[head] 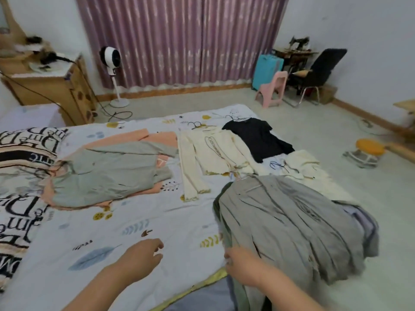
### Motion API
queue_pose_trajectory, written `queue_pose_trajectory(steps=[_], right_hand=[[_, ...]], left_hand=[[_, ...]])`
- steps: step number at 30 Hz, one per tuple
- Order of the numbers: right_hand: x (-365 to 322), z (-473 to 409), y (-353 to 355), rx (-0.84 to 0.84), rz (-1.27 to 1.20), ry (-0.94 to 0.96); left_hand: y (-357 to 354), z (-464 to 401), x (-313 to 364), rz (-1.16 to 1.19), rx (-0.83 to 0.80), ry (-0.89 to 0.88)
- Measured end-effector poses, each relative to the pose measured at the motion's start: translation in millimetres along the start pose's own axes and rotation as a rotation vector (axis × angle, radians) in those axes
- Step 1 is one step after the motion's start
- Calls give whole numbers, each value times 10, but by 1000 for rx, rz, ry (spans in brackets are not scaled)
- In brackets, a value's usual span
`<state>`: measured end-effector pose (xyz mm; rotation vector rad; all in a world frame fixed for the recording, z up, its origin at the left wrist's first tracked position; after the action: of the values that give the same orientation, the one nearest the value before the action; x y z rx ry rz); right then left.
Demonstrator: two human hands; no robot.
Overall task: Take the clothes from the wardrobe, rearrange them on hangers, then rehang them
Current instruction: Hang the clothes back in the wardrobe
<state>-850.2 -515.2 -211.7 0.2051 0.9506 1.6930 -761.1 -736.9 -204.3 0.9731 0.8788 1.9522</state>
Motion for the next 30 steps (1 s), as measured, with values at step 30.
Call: queue_pose_trajectory(steps=[30], right_hand=[[3123, -1076, 1628, 13, -48, -185]], left_hand=[[-618, -2381, 2637, 33, -138, -16]])
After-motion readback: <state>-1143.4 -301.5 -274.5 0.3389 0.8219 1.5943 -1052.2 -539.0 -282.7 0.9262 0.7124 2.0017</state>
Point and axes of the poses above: each hand's wrist, its own z-axis away from the middle knuckle, its own y-axis out of the back of the hand, x = y × z, the point moved 7 cm from there along -z, towards the middle knuckle, and after that the axes turned 2 degrees about -x, right-handed, at the moved point
